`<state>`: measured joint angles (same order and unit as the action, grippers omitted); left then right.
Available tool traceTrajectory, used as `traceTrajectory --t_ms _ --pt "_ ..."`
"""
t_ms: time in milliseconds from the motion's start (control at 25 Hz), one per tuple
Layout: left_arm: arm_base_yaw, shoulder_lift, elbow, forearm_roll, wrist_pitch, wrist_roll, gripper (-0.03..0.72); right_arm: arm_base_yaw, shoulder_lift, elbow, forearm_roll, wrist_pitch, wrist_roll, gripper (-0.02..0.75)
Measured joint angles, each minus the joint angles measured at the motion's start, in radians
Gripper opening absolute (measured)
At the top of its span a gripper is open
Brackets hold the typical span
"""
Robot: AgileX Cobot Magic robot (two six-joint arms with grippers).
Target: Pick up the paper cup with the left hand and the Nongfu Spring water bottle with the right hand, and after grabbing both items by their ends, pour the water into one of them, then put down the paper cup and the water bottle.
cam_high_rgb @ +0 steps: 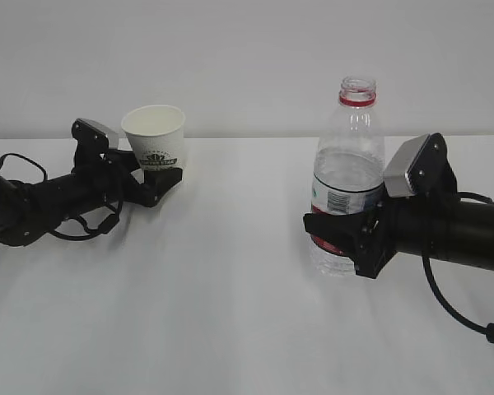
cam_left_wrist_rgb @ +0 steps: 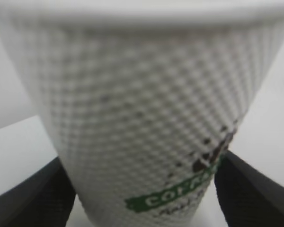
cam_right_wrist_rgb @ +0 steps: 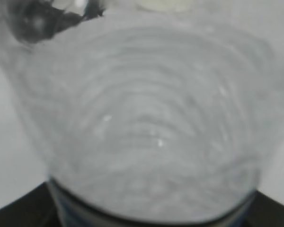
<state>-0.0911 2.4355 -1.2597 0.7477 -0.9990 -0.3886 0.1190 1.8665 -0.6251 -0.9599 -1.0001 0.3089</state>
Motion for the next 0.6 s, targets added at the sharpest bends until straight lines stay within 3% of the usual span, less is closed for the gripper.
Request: traceTrajectory --t_ms 160,400,600 --pt "0.0 0.002 -0.005 -0.002 0.0 0.0 0.67 0.0 0.0 0.0 -0.002 0.015 0.002 0.451" --pt "0.0 0.002 -0.005 -0.002 0.0 0.0 0.582 0.0 0.0 0.0 -0.002 0.023 0.002 0.451" --pt "0.0 0.002 -0.005 0.019 -0.004 0.0 0.569 0.0 0.0 0.0 -0.002 0.023 0.002 0.451"
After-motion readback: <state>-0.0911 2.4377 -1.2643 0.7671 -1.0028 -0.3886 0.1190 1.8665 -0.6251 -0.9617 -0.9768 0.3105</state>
